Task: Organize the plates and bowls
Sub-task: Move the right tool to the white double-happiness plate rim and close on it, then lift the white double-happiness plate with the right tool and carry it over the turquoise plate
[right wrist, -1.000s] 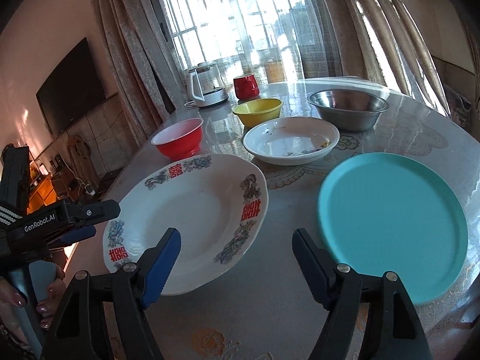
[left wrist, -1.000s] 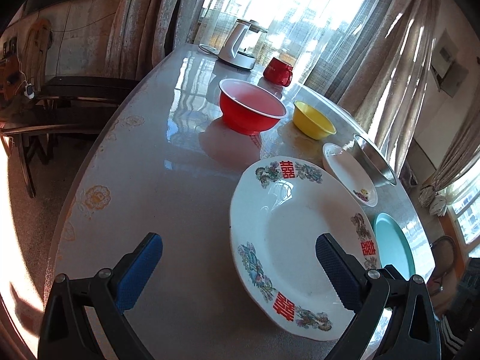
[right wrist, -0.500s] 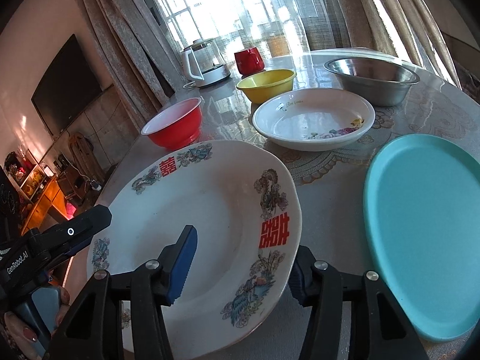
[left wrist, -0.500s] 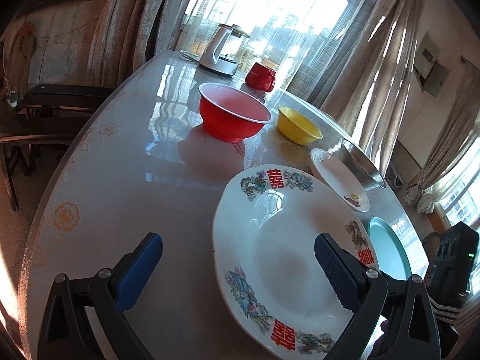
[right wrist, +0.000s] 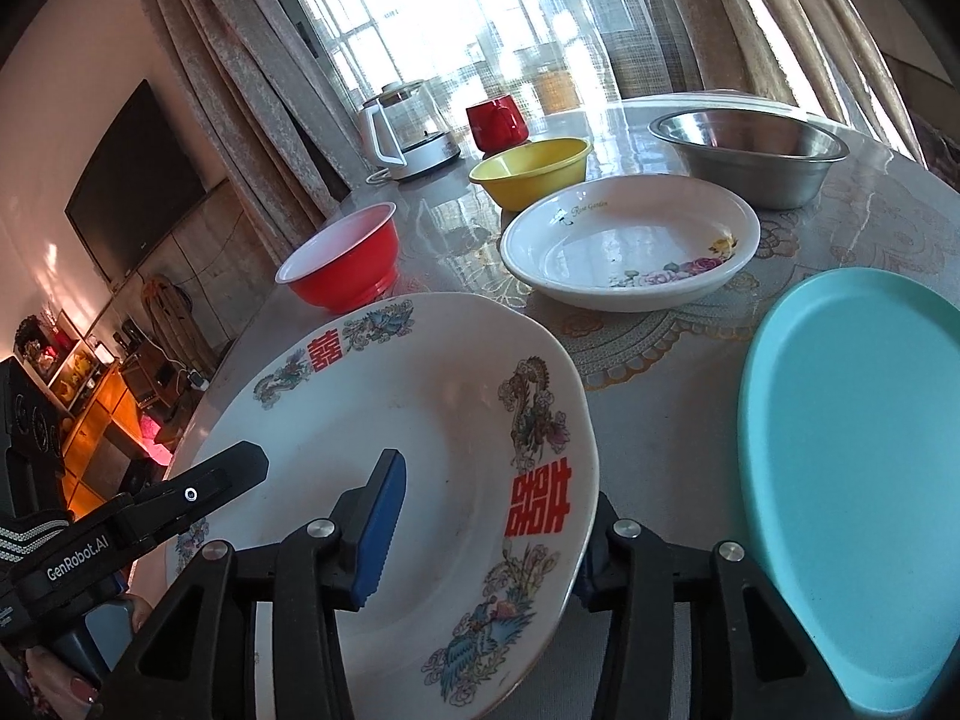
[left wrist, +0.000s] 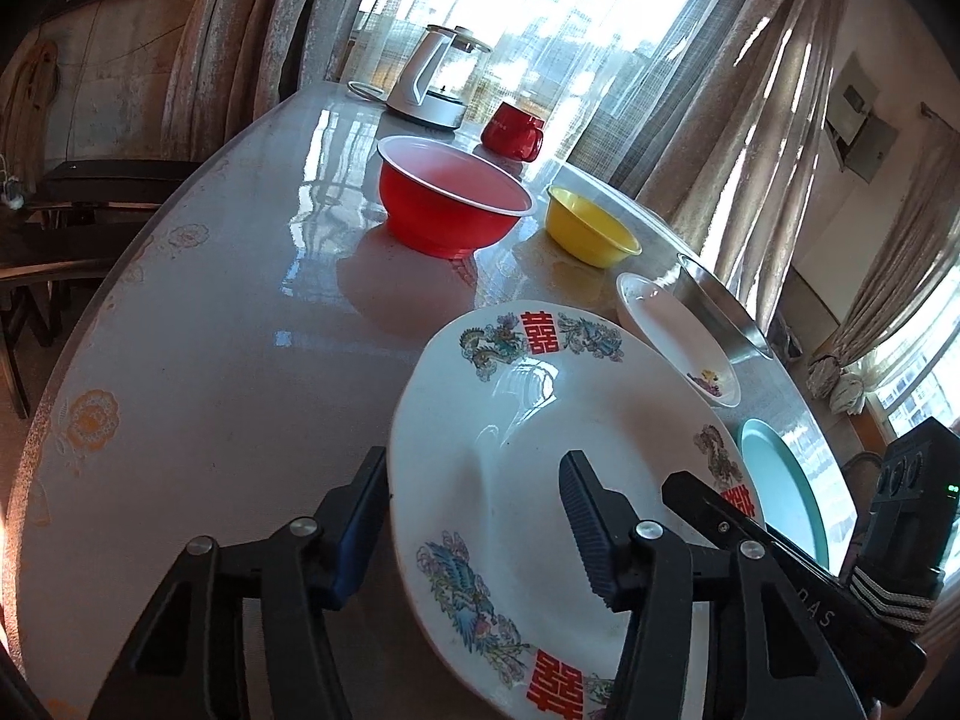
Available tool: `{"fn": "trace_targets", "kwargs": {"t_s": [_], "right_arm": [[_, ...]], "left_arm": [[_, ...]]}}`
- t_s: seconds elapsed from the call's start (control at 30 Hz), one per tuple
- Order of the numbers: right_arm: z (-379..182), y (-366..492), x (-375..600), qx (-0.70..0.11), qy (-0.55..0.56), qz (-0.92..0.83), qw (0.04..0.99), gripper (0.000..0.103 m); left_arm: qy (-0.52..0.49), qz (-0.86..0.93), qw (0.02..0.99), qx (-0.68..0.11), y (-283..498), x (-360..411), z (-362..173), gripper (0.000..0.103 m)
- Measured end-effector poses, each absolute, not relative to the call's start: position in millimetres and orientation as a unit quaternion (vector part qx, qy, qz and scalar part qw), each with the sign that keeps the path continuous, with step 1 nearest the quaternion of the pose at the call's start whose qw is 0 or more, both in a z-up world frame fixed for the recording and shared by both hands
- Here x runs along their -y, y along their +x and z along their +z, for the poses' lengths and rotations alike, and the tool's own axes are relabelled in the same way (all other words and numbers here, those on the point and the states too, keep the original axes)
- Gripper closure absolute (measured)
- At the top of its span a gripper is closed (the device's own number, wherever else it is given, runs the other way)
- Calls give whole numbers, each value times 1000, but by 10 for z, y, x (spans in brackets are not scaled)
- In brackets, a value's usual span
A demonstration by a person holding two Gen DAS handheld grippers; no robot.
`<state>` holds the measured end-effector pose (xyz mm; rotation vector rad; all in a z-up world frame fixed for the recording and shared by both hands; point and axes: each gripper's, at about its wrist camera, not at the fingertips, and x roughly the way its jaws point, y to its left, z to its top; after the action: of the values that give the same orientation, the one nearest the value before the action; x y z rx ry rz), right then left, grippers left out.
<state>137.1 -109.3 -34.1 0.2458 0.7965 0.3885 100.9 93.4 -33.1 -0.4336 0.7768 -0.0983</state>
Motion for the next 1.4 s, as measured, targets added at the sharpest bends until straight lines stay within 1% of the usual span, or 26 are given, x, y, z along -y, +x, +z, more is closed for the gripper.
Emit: {"fn": "trace_targets", "kwargs": {"t_s": [0.03, 0.1, 0.17, 0.2, 0.23, 0.3, 0.37, 0.4, 0.43, 0.53, 0.6, 0.73, 0.87, 1.1, 1.13, 1.4], "right_arm": [[-342, 1371, 1093, -384, 118, 187, 896, 55], [-343, 1367, 1092, -383, 118, 187, 897, 55], [-347, 1355, 1098, -383, 117, 180, 898, 60], [-350, 1356, 1106, -383, 119, 178, 899, 62], [-353, 1356, 1115, -383, 120, 175, 899, 65], [-356, 1349, 1130, -382, 123, 174, 899, 68], [-361, 1345, 1147, -381, 126, 176, 899, 69], [-363, 1349, 1151, -380, 129, 176, 899, 70], [-364, 1352, 1159, -380, 131, 177, 898, 70], [-364, 1355, 1161, -380, 134, 178, 898, 70], [-365, 1353, 1160, -380, 134, 178, 898, 70], [-379, 1350, 1212, -379, 149, 177, 896, 76], [-383, 1347, 1217, -378, 153, 179, 895, 76], [-375, 1318, 1158, -376, 136, 190, 897, 78], [-375, 1316, 1137, -377, 129, 191, 897, 80], [-372, 1299, 1145, -373, 129, 188, 899, 80]], "left_arm": [[-208, -51, 901, -378, 1018, -926, -336, 53], [-203, -60, 900, -381, 1036, -895, -337, 53], [-196, -75, 900, -382, 1059, -847, -327, 42], [-192, -87, 899, -383, 1076, -812, -320, 31], [-186, -94, 899, -385, 1091, -780, -310, 25], [-180, -92, 900, -386, 1103, -762, -301, 25], [-188, -81, 900, -384, 1100, -805, -299, 32], [-193, -69, 901, -383, 1099, -839, -303, 44], [-197, -61, 900, -384, 1107, -872, -315, 52], [-198, -57, 899, -386, 1115, -911, -328, 60], [-193, -50, 900, -387, 1112, -905, -329, 63], [-183, -48, 901, -391, 1095, -899, -329, 66], [-174, -59, 901, -392, 1045, -879, -330, 67], [-158, -59, 906, -388, 996, -843, -339, 74], [-151, -57, 908, -388, 989, -821, -337, 74], [-140, -77, 912, -377, 963, -768, -313, 75]]}}
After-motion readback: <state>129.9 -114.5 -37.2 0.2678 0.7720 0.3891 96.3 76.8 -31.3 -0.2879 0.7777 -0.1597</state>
